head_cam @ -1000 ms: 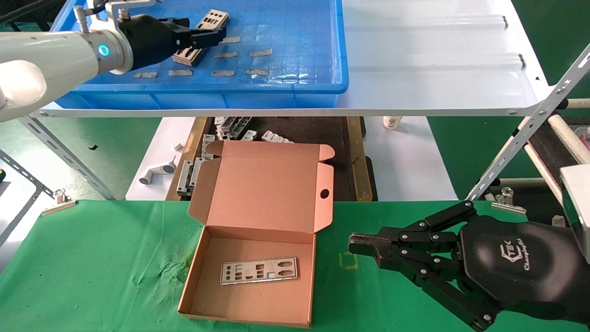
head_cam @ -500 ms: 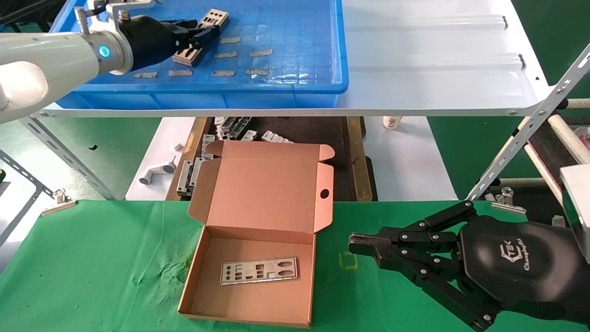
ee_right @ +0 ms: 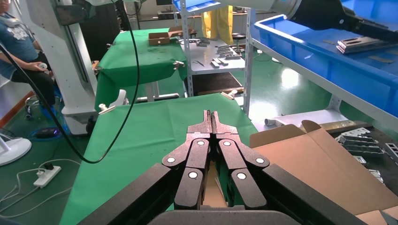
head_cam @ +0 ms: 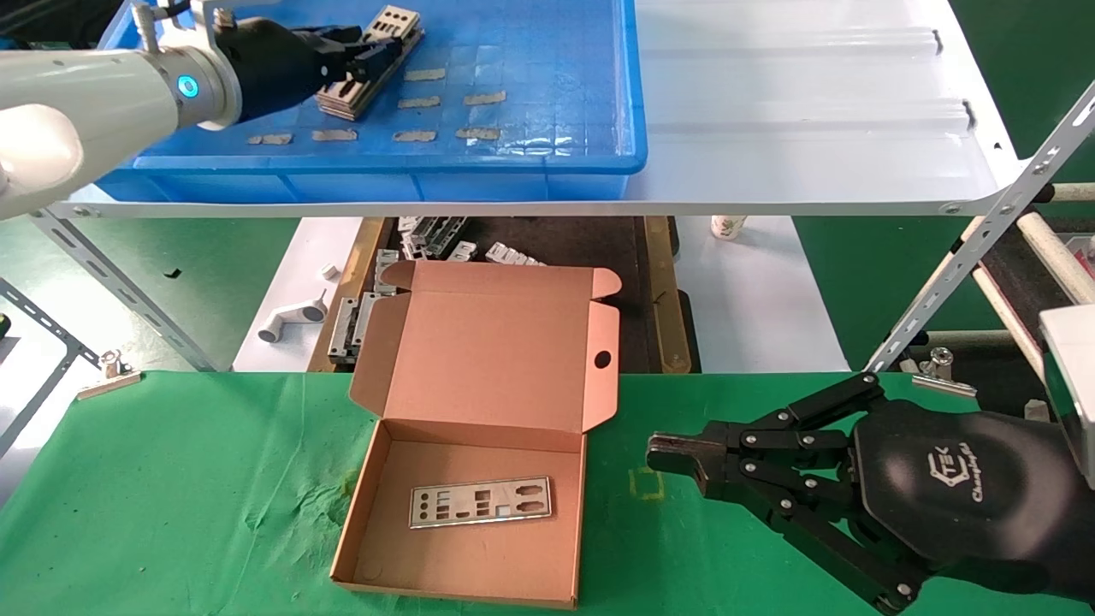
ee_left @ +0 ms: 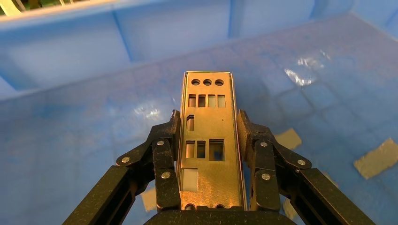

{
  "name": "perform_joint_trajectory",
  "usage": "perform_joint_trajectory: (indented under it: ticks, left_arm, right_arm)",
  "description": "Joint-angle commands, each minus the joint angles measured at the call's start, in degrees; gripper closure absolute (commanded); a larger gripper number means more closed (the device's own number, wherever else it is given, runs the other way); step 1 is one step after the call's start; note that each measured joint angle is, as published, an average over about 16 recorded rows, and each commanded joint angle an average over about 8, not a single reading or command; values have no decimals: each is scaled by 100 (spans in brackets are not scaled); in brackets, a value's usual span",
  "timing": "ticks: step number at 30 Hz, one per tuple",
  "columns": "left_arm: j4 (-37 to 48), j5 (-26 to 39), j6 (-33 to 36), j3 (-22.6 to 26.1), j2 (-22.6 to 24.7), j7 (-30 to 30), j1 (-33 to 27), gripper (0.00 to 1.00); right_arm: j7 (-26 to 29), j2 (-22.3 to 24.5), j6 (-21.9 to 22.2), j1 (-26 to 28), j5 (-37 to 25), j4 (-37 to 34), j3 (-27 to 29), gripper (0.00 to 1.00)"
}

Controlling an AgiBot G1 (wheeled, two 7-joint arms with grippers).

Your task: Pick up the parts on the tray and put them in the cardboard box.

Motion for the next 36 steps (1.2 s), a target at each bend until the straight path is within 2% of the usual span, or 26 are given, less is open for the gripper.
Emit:
perform_joint_trajectory:
  ticks: [1, 19, 21, 23, 28, 30, 32, 36]
  left_arm:
    - [-11, -13, 3, -9, -10, 3, -20, 100]
    - [47, -60, -58, -42, 49, 55, 3, 100]
    - [55, -57, -102, -40, 69, 50, 11, 97]
    - [56, -53, -134, -38, 80, 48, 13, 85]
    - [57, -46, -161, -32, 99, 35, 17, 26]
    - [57, -43, -154, -30, 103, 27, 18, 8]
    - [56, -40, -143, -28, 105, 19, 18, 0]
    - [58, -31, -126, -22, 104, 4, 16, 0]
  right_arm:
    - [0, 0, 0, 0, 0, 0, 0, 100]
    - [0, 0, 0, 0, 0, 0, -1, 100]
    - [0, 0, 0, 0, 0, 0, -1, 100]
    - [0, 0, 0, 0, 1, 0, -1, 100]
    - [0, 0, 0, 0, 1, 0, -1, 100]
    - [0, 0, 0, 0, 1, 0, -1, 100]
    - [-1, 0, 0, 0, 1, 0, -1, 100]
    - [-1, 0, 0, 0, 1, 0, -1, 100]
